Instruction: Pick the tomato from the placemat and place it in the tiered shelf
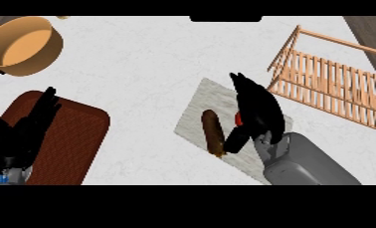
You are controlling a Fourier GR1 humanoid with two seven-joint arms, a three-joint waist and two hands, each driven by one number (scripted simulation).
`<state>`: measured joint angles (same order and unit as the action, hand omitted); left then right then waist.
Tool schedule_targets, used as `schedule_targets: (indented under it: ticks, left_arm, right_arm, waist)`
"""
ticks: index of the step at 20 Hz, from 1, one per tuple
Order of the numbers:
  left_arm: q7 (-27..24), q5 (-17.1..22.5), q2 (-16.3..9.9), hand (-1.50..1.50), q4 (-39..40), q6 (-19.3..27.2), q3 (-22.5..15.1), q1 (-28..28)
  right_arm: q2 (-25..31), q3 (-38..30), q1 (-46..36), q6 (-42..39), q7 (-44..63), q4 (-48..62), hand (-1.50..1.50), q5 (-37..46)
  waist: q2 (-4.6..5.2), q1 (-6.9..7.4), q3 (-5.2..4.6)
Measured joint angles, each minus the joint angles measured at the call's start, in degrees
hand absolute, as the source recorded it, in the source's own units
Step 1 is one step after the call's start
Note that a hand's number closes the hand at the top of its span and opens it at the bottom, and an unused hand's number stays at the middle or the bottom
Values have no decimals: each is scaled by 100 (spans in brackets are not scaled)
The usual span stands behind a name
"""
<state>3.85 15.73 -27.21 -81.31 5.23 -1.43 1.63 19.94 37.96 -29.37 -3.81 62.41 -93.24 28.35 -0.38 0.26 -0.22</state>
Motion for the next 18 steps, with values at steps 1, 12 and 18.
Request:
schedule_targets:
  ticks: [1, 12, 18]
  left_arm:
    - [-51, 3, -10, 0, -13, -34, 17, 58]
    - [-88, -70, 109, 0, 161, -145, 102, -54]
    - [-32, -123, 148, 0, 86, -188, 180, -51]
  right_arm:
    - [81, -29, -47, -210, 19, -20, -150, -125]
    - [172, -26, -282, -1096, 24, 316, -150, -478]
    - [266, -158, -146, -1320, -221, 673, -150, -321]
  waist:
    - [2, 5, 2]
    - [26, -14, 16]
    - [31, -8, 19]
